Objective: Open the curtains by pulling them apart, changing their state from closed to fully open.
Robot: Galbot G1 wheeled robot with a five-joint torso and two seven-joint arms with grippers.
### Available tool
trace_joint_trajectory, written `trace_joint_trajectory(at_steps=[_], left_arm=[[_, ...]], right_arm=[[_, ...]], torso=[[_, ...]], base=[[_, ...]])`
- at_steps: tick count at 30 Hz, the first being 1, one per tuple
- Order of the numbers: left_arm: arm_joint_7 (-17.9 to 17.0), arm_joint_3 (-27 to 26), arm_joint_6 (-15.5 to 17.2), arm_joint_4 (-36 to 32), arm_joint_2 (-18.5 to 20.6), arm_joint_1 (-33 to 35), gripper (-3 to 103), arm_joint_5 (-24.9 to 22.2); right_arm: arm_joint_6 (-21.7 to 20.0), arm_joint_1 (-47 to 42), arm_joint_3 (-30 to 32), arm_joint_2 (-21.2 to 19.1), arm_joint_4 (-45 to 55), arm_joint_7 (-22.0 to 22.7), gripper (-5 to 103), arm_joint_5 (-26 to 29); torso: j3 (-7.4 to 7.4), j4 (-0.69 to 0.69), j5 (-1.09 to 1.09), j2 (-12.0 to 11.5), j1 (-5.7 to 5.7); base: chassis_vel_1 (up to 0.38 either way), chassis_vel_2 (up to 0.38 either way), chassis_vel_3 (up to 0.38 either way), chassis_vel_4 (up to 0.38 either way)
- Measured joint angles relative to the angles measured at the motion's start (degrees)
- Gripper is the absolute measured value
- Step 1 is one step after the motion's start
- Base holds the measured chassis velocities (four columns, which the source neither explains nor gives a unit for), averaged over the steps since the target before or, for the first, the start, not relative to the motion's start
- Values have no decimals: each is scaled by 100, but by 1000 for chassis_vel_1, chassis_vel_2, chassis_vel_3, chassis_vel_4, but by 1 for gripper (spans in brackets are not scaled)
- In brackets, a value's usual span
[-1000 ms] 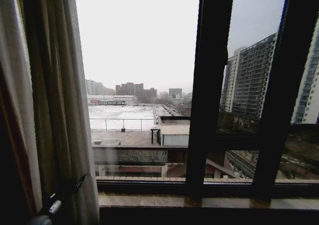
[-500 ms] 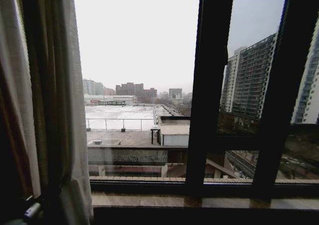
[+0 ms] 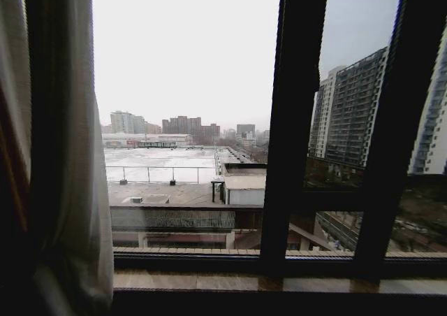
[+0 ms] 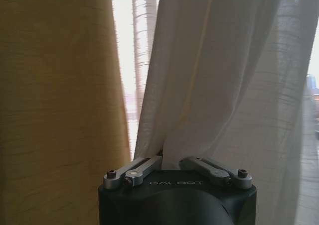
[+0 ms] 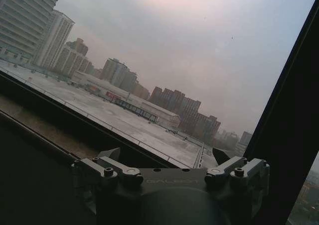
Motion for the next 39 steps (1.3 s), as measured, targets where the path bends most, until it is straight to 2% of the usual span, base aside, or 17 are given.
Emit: trace_joint_trajectory(at_steps=[3,8,12,16,17,19,21,23,24,26,28,30,39], left_arm=[[-45,-43,-48,179,28,-31,0,-21],[-348,-247,-110,623,66,-76,0,-120],[-534,-375,-111,690,74,-47,0,-126],[-1127,-472,-20,672,-20,-80,0,-102],[-1127,-472,-20,672,-20,-80,0,-102],[-1441,-460,34,723,-62,-159,0,-11],[-1505,-452,47,738,-70,-177,0,17],[-1793,-421,101,804,-86,-250,0,82],[-1793,-421,101,804,-86,-250,0,82],[-2278,-386,224,939,-73,-355,0,167],[-2393,-375,238,1001,-59,-387,0,204],[-2713,-342,295,1138,-11,-459,0,246],[-3215,-368,588,970,-55,-448,0,375]], right_arm=[[10,6,18,0,-3,0,100,25],[19,34,34,0,-26,-2,100,146],[36,50,35,0,-61,-2,100,204],[58,65,71,0,-80,-3,100,285],[58,65,71,0,-80,-3,100,285],[66,74,80,0,-80,-6,100,351],[67,75,80,0,-80,-6,100,367],[73,78,80,0,-82,-8,100,399],[73,78,80,0,-82,-8,100,399],[87,78,86,0,-92,-9,100,421],[90,78,86,0,-92,-9,100,424],[94,78,82,0,-92,-13,100,425],[99,55,42,0,-70,-18,100,413]], torso=[[0,0,0,0,0],[0,3,0,0,0],[0,5,0,0,0],[0,1,1,0,0],[0,1,1,0,0],[0,1,2,-1,0],[0,1,2,-1,0],[0,0,2,-1,0],[0,0,2,-1,0],[0,1,2,-1,0],[0,1,2,-1,0],[0,3,2,-1,0],[0,2,0,-1,0]], base=[[0,0,0,0],[0,0,0,0],[0,0,0,0],[0,0,0,0],[0,0,0,0],[0,0,0,0],[0,0,0,0],[0,0,0,0],[0,0,0,0],[0,0,0,0],[0,0,0,0],[0,0,0,0],[0,0,0,0]])
